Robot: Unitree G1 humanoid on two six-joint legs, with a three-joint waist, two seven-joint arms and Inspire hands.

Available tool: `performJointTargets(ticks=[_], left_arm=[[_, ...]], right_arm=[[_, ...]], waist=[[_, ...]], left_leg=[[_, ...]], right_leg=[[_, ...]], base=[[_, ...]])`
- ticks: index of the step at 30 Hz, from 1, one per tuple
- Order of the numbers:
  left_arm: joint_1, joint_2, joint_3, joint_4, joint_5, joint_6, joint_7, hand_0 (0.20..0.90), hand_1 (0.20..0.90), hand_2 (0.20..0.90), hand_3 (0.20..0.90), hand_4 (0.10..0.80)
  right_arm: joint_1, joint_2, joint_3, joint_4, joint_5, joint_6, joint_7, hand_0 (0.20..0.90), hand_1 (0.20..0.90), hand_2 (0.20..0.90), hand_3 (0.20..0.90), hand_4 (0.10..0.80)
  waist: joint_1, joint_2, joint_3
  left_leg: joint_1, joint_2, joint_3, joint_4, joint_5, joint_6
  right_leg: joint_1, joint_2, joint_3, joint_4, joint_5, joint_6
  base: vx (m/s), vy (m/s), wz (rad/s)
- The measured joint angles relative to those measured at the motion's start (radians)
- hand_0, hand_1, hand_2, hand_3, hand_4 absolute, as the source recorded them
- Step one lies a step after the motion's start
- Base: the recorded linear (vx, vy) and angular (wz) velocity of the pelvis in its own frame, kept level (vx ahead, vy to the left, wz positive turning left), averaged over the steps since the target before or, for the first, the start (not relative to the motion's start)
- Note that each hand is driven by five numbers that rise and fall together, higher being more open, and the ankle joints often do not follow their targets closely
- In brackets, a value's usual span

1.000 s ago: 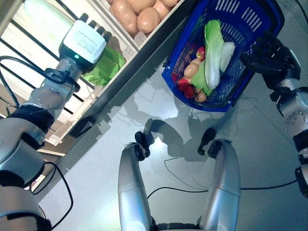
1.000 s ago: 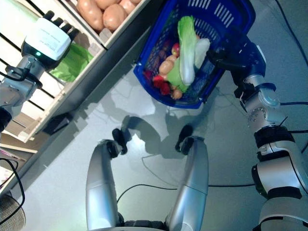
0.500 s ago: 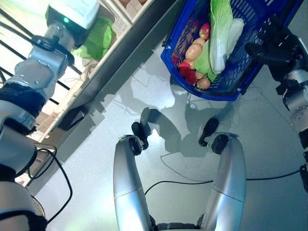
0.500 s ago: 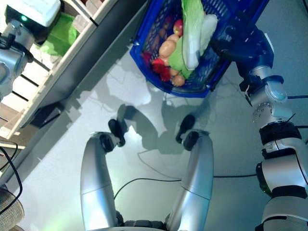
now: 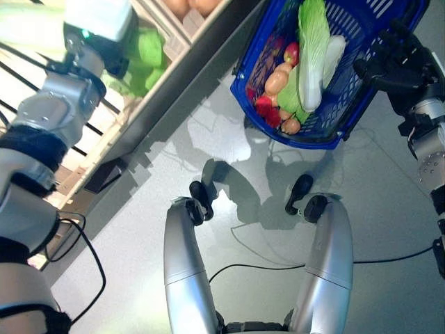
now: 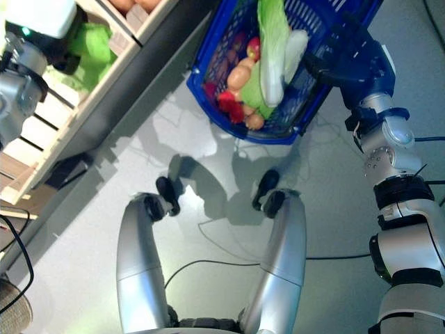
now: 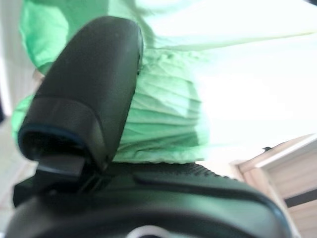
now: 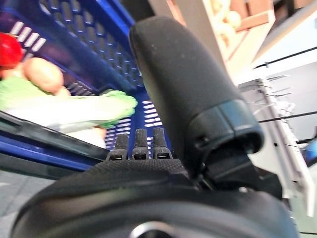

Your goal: Put vegetables into the basket

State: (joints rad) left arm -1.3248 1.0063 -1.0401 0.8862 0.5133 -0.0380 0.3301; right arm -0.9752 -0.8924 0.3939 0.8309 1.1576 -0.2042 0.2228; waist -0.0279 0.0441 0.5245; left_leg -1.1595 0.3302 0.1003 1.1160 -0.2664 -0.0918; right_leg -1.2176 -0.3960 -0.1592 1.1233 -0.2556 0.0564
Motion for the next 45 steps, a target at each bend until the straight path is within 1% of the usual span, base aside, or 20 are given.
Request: performJointTargets(ticks=[6,10,13,14,16,21,24,27,30,32,33,34,35,36,37,39,42,43,44,45], left_arm=[[0.083,-0.009,0.014,0.022,0.0,-0.051,-0.005,0.3,0.3,0.3,0.3,0.4],[0.163,-0.009,0.073,0.028,0.003,-0.106,-0.004,0.3,0.3,0.3,0.3,0.4],[0.195,-0.004,0.084,0.029,0.024,-0.137,-0.003,0.3,0.3,0.3,0.3,0.4],[0.216,0.0,0.109,0.024,0.041,-0.159,-0.002,0.3,0.3,0.3,0.3,0.4],[0.236,0.017,0.119,0.011,0.074,-0.18,-0.001,0.3,0.3,0.3,0.3,0.4],[0.251,0.105,0.12,-0.033,0.193,-0.204,0.007,0.3,0.3,0.3,0.3,0.4],[0.252,0.147,0.12,-0.053,0.221,-0.212,0.015,0.3,0.3,0.3,0.3,0.4],[0.255,0.151,0.121,-0.044,0.22,-0.214,0.042,0.3,0.3,0.3,0.3,0.4],[0.28,0.144,0.123,-0.045,0.229,-0.218,0.062,0.3,0.3,0.3,0.3,0.4],[0.319,0.142,0.133,-0.049,0.145,-0.22,0.074,0.3,0.3,0.3,0.3,0.4],[0.371,0.13,0.232,-0.061,0.029,-0.231,0.067,0.3,0.3,0.3,0.3,0.4],[0.388,0.115,0.29,-0.063,-0.049,-0.238,0.06,0.3,0.3,0.3,0.3,0.4],[0.422,0.078,0.398,-0.06,-0.14,-0.239,0.031,0.3,0.3,0.3,0.3,0.4],[0.451,0.057,0.471,-0.067,-0.185,-0.248,0.015,0.3,0.3,0.3,0.3,0.4],[0.503,0.007,0.565,-0.072,-0.283,-0.263,-0.005,0.3,0.3,0.3,0.3,0.4],[0.574,-0.066,0.654,-0.093,-0.45,-0.267,-0.079,0.3,0.3,0.3,0.3,0.4],[0.65,-0.202,0.743,-0.134,-0.742,-0.253,-0.227,0.3,0.3,0.3,0.3,0.4],[0.679,-0.253,0.771,-0.148,-0.827,-0.251,-0.269,0.3,0.3,0.3,0.3,0.4],[0.688,-0.274,0.776,-0.152,-0.865,-0.249,-0.288,0.3,0.3,0.3,0.3,0.4],[0.702,-0.324,0.785,-0.163,-0.954,-0.231,-0.332,0.3,0.3,0.3,0.3,0.4]], right_arm=[[0.041,0.002,-0.02,0.005,-0.001,0.003,0.004,0.9,0.9,0.9,0.9,0.8],[0.09,0.004,-0.032,0.012,-0.003,0.021,0.025,0.9,0.9,0.9,0.9,0.8],[0.124,0.004,-0.037,0.009,-0.004,0.025,0.039,0.9,0.9,0.9,0.9,0.8],[0.147,0.005,-0.04,0.001,-0.004,0.032,0.041,0.9,0.9,0.9,0.9,0.8],[0.18,0.005,-0.048,-0.016,-0.012,0.049,0.045,0.9,0.9,0.9,0.9,0.8],[0.221,0.013,-0.077,-0.06,-0.014,0.06,0.066,0.9,0.9,0.9,0.9,0.8],[0.222,0.025,-0.077,-0.061,-0.022,0.079,0.073,0.9,0.9,0.9,0.9,0.8],[0.225,0.046,-0.077,-0.061,-0.022,0.082,0.076,0.9,0.9,0.9,0.9,0.8],[0.22,0.079,-0.077,-0.058,-0.053,0.083,0.078,0.9,0.9,0.9,0.9,0.8],[0.224,0.115,-0.077,-0.062,-0.061,0.083,0.085,0.9,0.9,0.9,0.9,0.8],[0.229,0.124,-0.077,-0.073,-0.07,0.083,0.092,0.9,0.9,0.9,0.9,0.8],[0.232,0.129,-0.078,-0.075,-0.084,0.084,0.102,0.9,0.9,0.9,0.9,0.8],[0.244,0.15,-0.081,-0.077,-0.103,0.092,0.109,0.9,0.9,0.9,0.9,0.8],[0.257,0.168,-0.085,-0.085,-0.114,0.094,0.111,0.9,0.9,0.9,0.9,0.8],[0.302,0.195,-0.096,-0.106,-0.135,0.094,0.122,0.9,0.9,0.9,0.9,0.8],[0.37,0.231,-0.096,-0.137,-0.161,0.097,0.147,0.9,0.9,0.9,0.9,0.8],[0.423,0.264,-0.076,-0.147,-0.179,0.115,0.174,0.9,0.9,0.9,0.9,0.8],[0.435,0.288,-0.071,-0.147,-0.183,0.122,0.18,0.9,0.9,0.9,0.9,0.8],[0.436,0.301,-0.07,-0.147,-0.189,0.126,0.183,0.9,0.9,0.9,0.9,0.8],[0.436,0.33,-0.068,-0.15,-0.208,0.143,0.192,0.9,0.9,0.9,0.9,0.8]], waist=[[-0.001,-0.005,0.001],[-0.001,-0.009,0.001],[0.0,-0.01,0.0],[-0.001,-0.011,0.0],[-0.001,-0.017,-0.002],[-0.002,-0.03,-0.005],[0.006,-0.032,-0.009],[0.012,-0.03,-0.048],[0.015,-0.033,-0.051],[0.014,-0.032,-0.058],[0.015,-0.031,-0.06],[0.018,-0.031,-0.06],[0.016,-0.029,-0.06],[0.015,-0.028,-0.062],[0.014,-0.015,-0.12],[0.018,0.005,-0.218],[0.022,0.031,-0.294],[0.026,0.032,-0.32],[0.027,0.031,-0.323],[0.029,0.028,-0.325]], left_leg=[[0.138,0.001,0.019,-0.056,0.003,-0.004],[0.283,0.001,0.039,-0.111,0.001,-0.008],[0.378,-0.002,0.049,-0.155,0.004,-0.013],[0.423,-0.003,0.051,-0.18,0.009,-0.02],[0.492,-0.009,0.057,-0.226,0.016,-0.028],[0.648,-0.028,0.08,-0.348,0.047,-0.042],[0.77,-0.041,0.101,-0.457,0.082,-0.056],[0.809,-0.049,0.106,-0.511,0.094,-0.062],[0.894,-0.054,0.126,-0.585,0.119,-0.067],[0.964,-0.058,0.139,-0.666,0.145,-0.076],[0.995,-0.06,0.144,-0.711,0.168,-0.078],[1.019,-0.062,0.148,-0.744,0.184,-0.08],[1.08,-0.066,0.152,-0.809,0.213,-0.083],[1.12,-0.068,0.156,-0.848,0.229,-0.083],[1.139,-0.067,0.157,-0.909,0.245,-0.09],[1.159,-0.073,0.159,-0.973,0.264,-0.09],[1.22,-0.088,0.167,-1.029,0.27,-0.082],[1.234,-0.092,0.183,-1.046,0.273,-0.077],[1.245,-0.092,0.184,-1.053,0.275,-0.076],[1.271,-0.091,0.187,-1.065,0.275,-0.075]], right_leg=[[0.135,0.006,-0.013,-0.052,0.001,0.002],[0.273,0.01,-0.018,-0.098,-0.005,0.018],[0.366,0.014,-0.029,-0.133,-0.008,0.021],[0.412,0.014,-0.038,-0.153,-0.009,0.022],[0.478,0.015,-0.049,-0.184,-0.011,0.025],[0.619,0.012,-0.078,-0.258,-0.012,0.031],[0.726,0.01,-0.106,-0.321,-0.006,0.045],[0.762,0.01,-0.129,-0.355,-0.006,0.046],[0.833,0.01,-0.158,-0.4,0.001,0.048],[0.894,0.023,-0.18,-0.447,0.003,0.052],[0.918,0.033,-0.187,-0.476,0.013,0.055],[0.937,0.038,-0.194,-0.492,0.015,0.056],[0.992,0.044,-0.213,-0.521,0.024,0.056],[1.029,0.052,-0.223,-0.548,0.026,0.059],[1.047,0.07,-0.238,-0.588,0.03,0.068],[1.066,0.086,-0.238,-0.636,0.041,0.084],[1.148,0.101,-0.24,-0.728,0.068,0.113],[1.168,0.107,-0.238,-0.763,0.082,0.122],[1.183,0.112,-0.239,-0.781,0.089,0.124],[1.223,0.124,-0.237,-0.829,0.108,0.131]], base=[[0.008,0.003,-0.01],[0.064,-0.003,-0.03],[0.129,-0.026,-0.01],[0.135,-0.031,0.05],[0.126,-0.037,0.04],[0.108,-0.031,0.05],[0.048,-0.044,0.04],[0.017,-0.051,0.03],[0.039,-0.063,-0.01],[0.089,-0.096,-0.02],[0.08,-0.073,0.05],[0.138,-0.096,0.13],[0.134,-0.083,0.14],[0.178,-0.105,0.2],[0.109,-0.068,0.16],[0.07,-0.072,0.19],[0.049,-0.075,0.13],[0.079,-0.069,0.03],[0.067,-0.065,-0.02],[0.068,-0.078,-0.03]])
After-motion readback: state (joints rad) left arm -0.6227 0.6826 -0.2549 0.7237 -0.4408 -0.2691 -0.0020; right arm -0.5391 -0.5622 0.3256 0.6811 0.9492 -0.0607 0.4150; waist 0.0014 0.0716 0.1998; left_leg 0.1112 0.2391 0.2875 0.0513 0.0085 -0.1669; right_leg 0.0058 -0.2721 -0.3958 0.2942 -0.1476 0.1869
